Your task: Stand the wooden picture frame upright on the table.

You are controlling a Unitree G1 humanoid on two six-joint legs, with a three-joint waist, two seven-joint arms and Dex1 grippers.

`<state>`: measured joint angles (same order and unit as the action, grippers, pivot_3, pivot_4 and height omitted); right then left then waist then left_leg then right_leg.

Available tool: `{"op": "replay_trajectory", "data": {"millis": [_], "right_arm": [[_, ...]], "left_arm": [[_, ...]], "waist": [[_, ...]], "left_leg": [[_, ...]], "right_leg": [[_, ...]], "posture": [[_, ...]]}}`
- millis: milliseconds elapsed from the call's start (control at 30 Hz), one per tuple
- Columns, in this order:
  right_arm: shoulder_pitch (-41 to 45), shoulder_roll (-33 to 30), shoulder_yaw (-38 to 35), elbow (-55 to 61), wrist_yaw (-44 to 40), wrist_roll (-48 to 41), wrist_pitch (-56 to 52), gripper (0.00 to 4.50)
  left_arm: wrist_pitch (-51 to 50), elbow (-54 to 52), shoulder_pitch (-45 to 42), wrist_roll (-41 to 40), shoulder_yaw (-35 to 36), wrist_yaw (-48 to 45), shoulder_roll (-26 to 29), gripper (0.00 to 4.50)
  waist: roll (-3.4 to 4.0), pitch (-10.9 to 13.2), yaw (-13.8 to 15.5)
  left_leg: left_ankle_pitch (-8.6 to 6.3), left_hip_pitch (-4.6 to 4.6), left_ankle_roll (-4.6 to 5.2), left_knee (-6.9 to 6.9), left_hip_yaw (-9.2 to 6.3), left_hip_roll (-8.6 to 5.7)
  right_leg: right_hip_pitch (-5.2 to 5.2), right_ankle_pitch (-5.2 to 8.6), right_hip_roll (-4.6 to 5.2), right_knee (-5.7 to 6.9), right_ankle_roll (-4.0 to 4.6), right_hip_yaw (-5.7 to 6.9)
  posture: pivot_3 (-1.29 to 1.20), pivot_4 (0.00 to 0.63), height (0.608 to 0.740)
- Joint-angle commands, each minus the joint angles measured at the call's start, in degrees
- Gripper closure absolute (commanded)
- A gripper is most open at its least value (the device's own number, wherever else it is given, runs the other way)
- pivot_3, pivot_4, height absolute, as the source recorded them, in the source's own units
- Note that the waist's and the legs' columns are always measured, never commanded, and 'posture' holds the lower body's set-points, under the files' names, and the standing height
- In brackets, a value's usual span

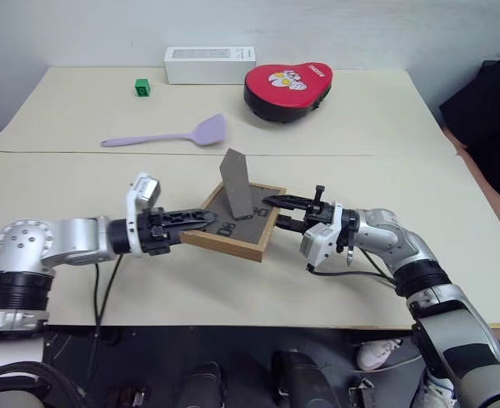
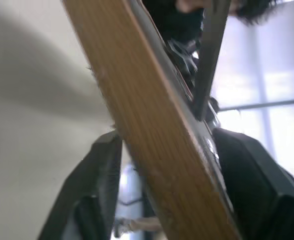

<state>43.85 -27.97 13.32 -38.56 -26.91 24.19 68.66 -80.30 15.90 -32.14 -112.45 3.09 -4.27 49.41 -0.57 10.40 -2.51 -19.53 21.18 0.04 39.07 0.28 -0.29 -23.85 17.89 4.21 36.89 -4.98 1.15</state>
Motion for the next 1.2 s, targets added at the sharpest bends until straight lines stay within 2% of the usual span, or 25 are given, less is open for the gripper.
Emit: {"op": "replay_trajectory", "data": {"millis": [33, 67, 100, 167, 267, 333, 433, 500, 533, 700, 867, 1100, 1200], "right_arm": [[0.46, -1.06, -1.31, 3.26, 2.23, -4.88, 0.85, 3.20], [0.08, -1.44, -1.18, 3.51, 2.13, -5.41, 0.87, 3.20], [-0.40, -1.94, -0.95, 3.65, 1.70, -6.45, 0.67, 3.20], [-1.65, -2.76, -0.50, 3.85, 0.01, -10.68, -0.94, 3.21], [-4.47, -2.42, -1.54, 6.15, -4.90, -24.03, -9.85, 3.21], [-7.19, -1.49, -2.99, 10.76, -11.60, -36.99, -22.53, 3.21], [-10.61, -0.42, -6.55, 18.87, -18.17, -54.87, -45.22, 3.21], [-11.48, 0.01, -9.35, 21.16, -18.77, -61.53, -57.44, 3.21], [-11.83, -0.22, -10.24, 21.59, -19.06, -63.96, -63.65, 3.21], [-11.19, 1.66, -14.67, 16.35, -18.88, -65.03, -75.17, 3.22], [-10.66, 3.51, -15.28, 7.49, -23.01, -59.29, -73.90, 3.22], [-10.80, 5.28, -15.82, 3.47, -26.69, -53.50, -70.37, 3.23], [-10.64, 5.40, -16.69, 2.30, -25.21, -52.14, -71.54, 3.23]], "left_arm": [[3.02, -5.07, 6.12, 9.71, 8.13, -8.55, 6.85, 1.22], [6.21, -7.18, 8.07, 14.88, 10.21, -12.44, 7.52, 1.22], [12.06, -10.52, 11.29, 23.43, 10.32, -19.16, 9.77, 1.22], [24.22, -13.67, 16.49, 35.07, 12.50, -29.67, 10.07, 1.22], [38.98, -16.91, 21.51, 46.64, 15.75, -38.87, 7.13, 1.22], [47.87, -20.56, 24.14, 53.58, 16.21, -43.76, 4.83, 1.22], [55.27, -24.70, 25.91, 59.94, 15.43, -46.95, 1.32, 0.62], [58.27, -26.56, 26.14, 63.39, 14.19, -47.77, -0.66, 0.04], [60.10, -27.15, 26.50, 65.54, 13.39, -48.70, -1.40, 0.00], [60.71, -29.66, 27.42, 67.65, 11.58, -49.41, -5.37, 0.00], [60.68, -29.20, 25.95, 68.98, 10.99, -49.81, -7.46, 0.00], [60.97, -27.95, 23.60, 70.67, 10.87, -51.47, -7.86, 0.00], [61.23, -26.94, 23.03, 71.45, 10.97, -52.13, -7.88, 0.00]], "waist": [[0.00, 0.00, -0.58], [0.01, 0.01, -0.63], [0.03, 0.02, -0.63], [0.08, 0.04, -0.61], [0.08, 0.05, 0.05], [0.08, 0.05, 0.62], [0.08, 0.05, 1.04], [0.08, 0.05, 1.10], [0.08, 0.05, 1.06], [0.12, 0.04, 0.78], [0.13, 0.04, 0.72], [0.15, 0.02, 0.72], [0.15, -0.02, 0.69]], "left_leg": [[0.00, 0.01, 0.00, -0.05, -0.01, 0.00], [0.00, 0.01, 0.00, -0.07, -0.02, 0.00], [0.00, 0.02, 0.00, -0.08, 0.00, -0.01], [0.00, 0.01, 0.00, -0.11, 0.02, -0.02], [0.00, 0.01, 0.00, -0.10, 0.00, 0.00], [-0.01, 0.02, 0.02, -0.06, 0.01, 0.01], [-0.05, 0.01, 0.10, -0.05, -0.02, 0.02], [-0.08, 0.02, 0.17, -0.05, -0.06, 0.02], [-0.09, 0.03, 0.20, -0.04, -0.06, 0.02], [-0.11, 0.00, 0.23, -0.18, -0.05, 0.01], [-0.11, 0.01, 0.24, -0.20, 0.03, 0.01], [-0.11, -0.07, 0.24, -0.17, 0.06, 0.01], [-0.12, -0.11, 0.24, -0.17, 0.07, 0.01]], "right_leg": [[-0.02, 0.00, -0.02, -0.01, 0.00, -0.01], [-0.02, 0.00, -0.02, -0.03, 0.01, -0.01], [-0.03, 0.01, -0.02, -0.05, 0.02, -0.01], [0.00, 0.02, -0.02, -0.11, 0.03, 0.01], [0.08, 0.04, -0.03, -0.40, 0.07, 0.09], [0.09, 0.03, 0.00, -0.40, 0.07, 0.06], [0.14, 0.03, 0.09, -0.42, 0.07, 0.07], [0.15, 0.03, 0.18, -0.41, 0.07, 0.09], [0.15, 0.03, 0.19, -0.41, 0.06, 0.09], [0.13, 0.03, 0.20, -0.43, 0.06, 0.09], [0.07, 0.03, 0.18, -0.39, 0.06, 0.05], [0.10, 0.02, 0.16, -0.35, 0.06, 0.02], [0.14, 0.02, 0.16, -0.36, 0.06, 0.02]], "posture": [[0.00, 0.150, 0.740], [0.00, 0.150, 0.740], [0.00, 0.150, 0.740], [0.00, 0.150, 0.740], [0.00, 0.150, 0.740], [0.00, 0.150, 0.740], [0.00, 0.150, 0.740], [0.00, 0.150, 0.740], [0.00, 0.150, 0.740], [0.00, 0.150, 0.740], [0.00, 0.150, 0.740], [0.00, 0.150, 0.740], [0.00, 0.150, 0.740]]}}
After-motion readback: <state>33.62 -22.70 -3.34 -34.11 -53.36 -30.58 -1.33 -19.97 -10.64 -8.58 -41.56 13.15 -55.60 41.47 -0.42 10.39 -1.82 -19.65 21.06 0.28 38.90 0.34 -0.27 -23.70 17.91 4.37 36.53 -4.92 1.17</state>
